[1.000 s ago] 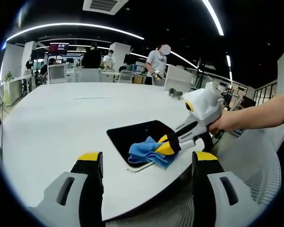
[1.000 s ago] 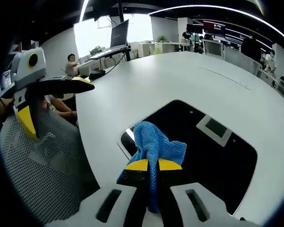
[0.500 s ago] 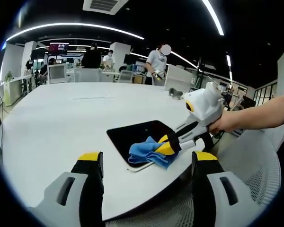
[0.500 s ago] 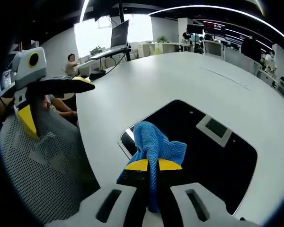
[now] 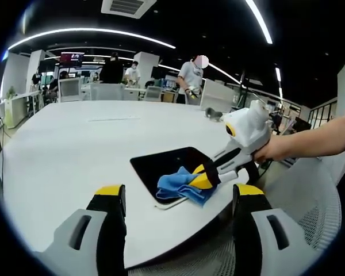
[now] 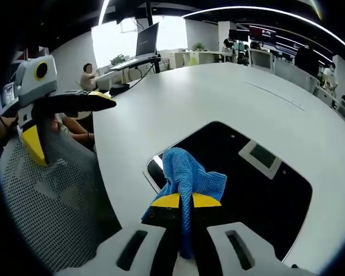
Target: Wipe the mirror surface with the cleaning cloth until all visible marks leave the cleaned area.
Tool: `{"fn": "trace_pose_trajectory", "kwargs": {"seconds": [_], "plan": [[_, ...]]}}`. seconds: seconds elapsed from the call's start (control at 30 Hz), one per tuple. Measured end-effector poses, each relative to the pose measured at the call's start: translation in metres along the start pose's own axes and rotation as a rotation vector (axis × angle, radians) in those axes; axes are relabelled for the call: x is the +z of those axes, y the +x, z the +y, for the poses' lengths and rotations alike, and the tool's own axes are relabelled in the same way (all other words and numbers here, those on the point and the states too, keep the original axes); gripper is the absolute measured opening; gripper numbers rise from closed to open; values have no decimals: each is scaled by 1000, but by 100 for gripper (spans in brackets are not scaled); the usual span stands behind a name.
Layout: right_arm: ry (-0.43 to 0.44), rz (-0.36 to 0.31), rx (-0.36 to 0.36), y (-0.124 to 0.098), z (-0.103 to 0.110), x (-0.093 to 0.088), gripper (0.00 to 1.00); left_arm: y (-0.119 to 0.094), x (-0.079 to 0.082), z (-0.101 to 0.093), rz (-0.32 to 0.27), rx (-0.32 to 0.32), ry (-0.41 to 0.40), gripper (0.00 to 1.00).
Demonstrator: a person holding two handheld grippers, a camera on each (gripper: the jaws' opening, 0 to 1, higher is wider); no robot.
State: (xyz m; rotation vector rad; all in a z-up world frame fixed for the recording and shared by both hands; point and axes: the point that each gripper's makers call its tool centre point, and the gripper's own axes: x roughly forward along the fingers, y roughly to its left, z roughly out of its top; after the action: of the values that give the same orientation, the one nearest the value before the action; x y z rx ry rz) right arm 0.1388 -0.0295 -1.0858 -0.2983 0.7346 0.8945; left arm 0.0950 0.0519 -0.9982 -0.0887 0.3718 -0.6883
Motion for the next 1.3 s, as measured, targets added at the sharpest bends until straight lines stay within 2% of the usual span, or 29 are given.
{"fn": "trace_pose_trajectory", "kwargs": {"seconds": [0.5, 1.3], "plan": [[8, -1, -5, -4, -3, -4, 0, 0, 1, 1, -7, 2, -4, 73], [75, -21, -34, -28, -25, -24, 0, 0, 0, 2, -2, 7, 1, 73]]}}
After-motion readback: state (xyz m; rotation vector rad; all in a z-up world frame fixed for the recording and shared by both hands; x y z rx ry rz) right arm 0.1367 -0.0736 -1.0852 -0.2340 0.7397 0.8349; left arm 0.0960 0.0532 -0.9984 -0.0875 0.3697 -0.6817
